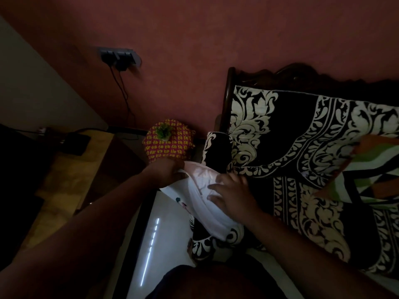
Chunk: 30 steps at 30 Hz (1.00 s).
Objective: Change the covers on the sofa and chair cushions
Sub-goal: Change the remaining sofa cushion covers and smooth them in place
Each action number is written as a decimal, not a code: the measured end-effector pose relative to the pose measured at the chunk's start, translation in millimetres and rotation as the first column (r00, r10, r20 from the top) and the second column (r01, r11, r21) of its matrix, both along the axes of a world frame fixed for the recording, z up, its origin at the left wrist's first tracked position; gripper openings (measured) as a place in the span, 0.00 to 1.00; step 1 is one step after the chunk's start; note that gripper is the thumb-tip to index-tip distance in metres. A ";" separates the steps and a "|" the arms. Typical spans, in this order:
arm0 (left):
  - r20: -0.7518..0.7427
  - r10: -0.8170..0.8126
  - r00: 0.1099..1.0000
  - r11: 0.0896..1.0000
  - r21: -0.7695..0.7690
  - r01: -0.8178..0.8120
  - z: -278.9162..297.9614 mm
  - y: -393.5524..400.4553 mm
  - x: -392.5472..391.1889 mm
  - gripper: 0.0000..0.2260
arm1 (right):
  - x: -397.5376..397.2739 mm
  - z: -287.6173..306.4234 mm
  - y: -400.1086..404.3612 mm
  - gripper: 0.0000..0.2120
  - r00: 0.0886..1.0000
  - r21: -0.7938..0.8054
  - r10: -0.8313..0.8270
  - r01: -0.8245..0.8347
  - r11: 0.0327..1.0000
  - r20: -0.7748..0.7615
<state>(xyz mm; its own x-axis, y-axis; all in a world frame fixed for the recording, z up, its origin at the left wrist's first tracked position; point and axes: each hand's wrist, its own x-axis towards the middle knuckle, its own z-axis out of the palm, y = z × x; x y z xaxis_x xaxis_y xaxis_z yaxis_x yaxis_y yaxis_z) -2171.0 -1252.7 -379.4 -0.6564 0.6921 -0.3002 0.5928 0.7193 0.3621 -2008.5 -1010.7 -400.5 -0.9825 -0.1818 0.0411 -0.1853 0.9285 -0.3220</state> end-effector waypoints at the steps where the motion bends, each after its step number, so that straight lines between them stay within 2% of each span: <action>1: -0.021 -0.002 1.000 0.999 -0.036 0.001 0.0 3.5 1.5 0.19 | 12.9 0.6 -6.1 0.18 0.997 0.038 -0.073 0.073 0.997 0.023; 5: -0.148 -0.086 0.985 0.966 -0.255 0.046 1.6 31.3 8.9 0.20 | 42.4 -17.8 -18.4 0.16 0.993 0.152 -0.110 0.103 0.983 0.033; 7: -0.148 -0.051 0.988 0.974 -0.224 0.017 -0.7 42.7 11.7 0.20 | 46.3 -23.8 -16.4 0.20 0.986 0.117 -0.158 0.150 0.982 0.060; 11: 0.053 0.020 0.998 0.992 -0.128 -0.013 -2.1 65.6 18.1 0.18 | 43.0 -23.5 2.0 0.24 0.983 0.088 -0.166 0.158 0.983 0.085; 13: 0.086 0.030 0.996 0.993 -0.119 -0.020 -2.2 75.6 21.1 0.18 | 36.6 -17.6 12.0 0.28 0.971 0.090 -0.193 0.182 0.979 0.142; 16: 0.063 0.081 0.995 0.988 -0.138 -0.072 1.3 85.1 20.6 0.22 | 30.8 -17.8 26.4 0.27 0.960 -0.039 -0.211 0.222 0.974 0.185; 18: 0.040 0.128 0.991 0.975 -0.189 -0.119 2.9 85.0 17.8 0.23 | 30.2 -20.6 33.7 0.28 0.947 -0.141 -0.176 0.220 0.965 0.269; 21: 0.017 0.147 0.989 0.961 -0.239 -0.139 3.1 80.4 19.6 0.23 | 37.6 -27.7 39.4 0.33 0.938 -0.110 -0.118 0.161 0.981 0.326; 24: -0.025 0.126 0.992 0.950 -0.283 -0.128 -2.1 79.6 23.8 0.22 | 42.3 -38.0 45.4 0.37 0.909 -0.192 -0.049 0.140 0.971 0.414; 26: -0.052 0.117 0.992 0.942 -0.310 -0.128 -4.6 80.9 25.7 0.22 | 41.5 -40.1 51.5 0.35 0.895 -0.226 -0.035 0.150 0.963 0.444; 30: -0.093 0.139 0.986 0.927 -0.338 -0.162 -10.7 77.6 25.4 0.21 | 33.6 -35.3 62.5 0.34 0.843 -0.165 -0.014 0.121 0.979 0.537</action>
